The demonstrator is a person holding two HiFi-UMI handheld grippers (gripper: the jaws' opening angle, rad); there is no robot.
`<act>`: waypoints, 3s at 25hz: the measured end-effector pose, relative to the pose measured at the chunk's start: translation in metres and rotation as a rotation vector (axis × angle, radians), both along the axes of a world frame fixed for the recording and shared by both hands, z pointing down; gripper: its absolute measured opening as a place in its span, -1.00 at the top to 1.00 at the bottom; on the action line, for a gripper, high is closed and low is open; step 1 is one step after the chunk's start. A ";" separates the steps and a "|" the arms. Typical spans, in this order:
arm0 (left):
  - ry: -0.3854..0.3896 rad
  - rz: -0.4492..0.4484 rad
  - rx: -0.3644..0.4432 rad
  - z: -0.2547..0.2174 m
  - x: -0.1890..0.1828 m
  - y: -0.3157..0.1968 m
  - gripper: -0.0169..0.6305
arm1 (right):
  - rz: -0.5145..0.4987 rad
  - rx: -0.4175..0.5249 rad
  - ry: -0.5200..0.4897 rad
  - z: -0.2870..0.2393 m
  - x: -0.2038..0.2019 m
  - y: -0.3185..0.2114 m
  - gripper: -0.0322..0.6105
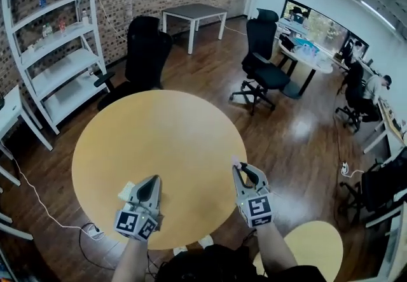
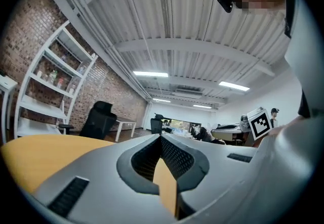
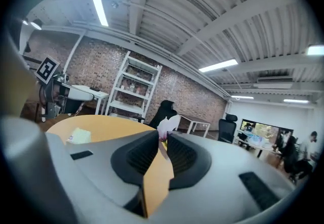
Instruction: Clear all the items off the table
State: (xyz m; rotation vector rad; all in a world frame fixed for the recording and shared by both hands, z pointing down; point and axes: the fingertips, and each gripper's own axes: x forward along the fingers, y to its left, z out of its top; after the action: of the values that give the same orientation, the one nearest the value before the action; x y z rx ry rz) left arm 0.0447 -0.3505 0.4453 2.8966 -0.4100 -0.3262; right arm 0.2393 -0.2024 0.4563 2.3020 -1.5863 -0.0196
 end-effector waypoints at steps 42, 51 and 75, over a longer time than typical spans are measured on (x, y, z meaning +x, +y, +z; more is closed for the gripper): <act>-0.058 1.517 0.051 0.021 0.211 0.694 0.97 | 1.573 0.066 -0.038 0.039 -0.140 0.778 0.73; -0.143 1.573 0.068 0.044 0.201 0.723 0.97 | 1.630 0.072 -0.157 0.079 -0.170 0.794 0.73; -0.546 1.399 -0.002 0.191 0.202 0.709 0.97 | 1.524 0.124 -0.683 0.269 -0.153 0.775 0.60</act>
State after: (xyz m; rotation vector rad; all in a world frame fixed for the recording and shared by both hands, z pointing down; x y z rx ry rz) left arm 0.2469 0.3589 0.6366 2.4446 1.4602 0.6629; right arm 0.0859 0.5727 0.7256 3.1193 0.4093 1.0932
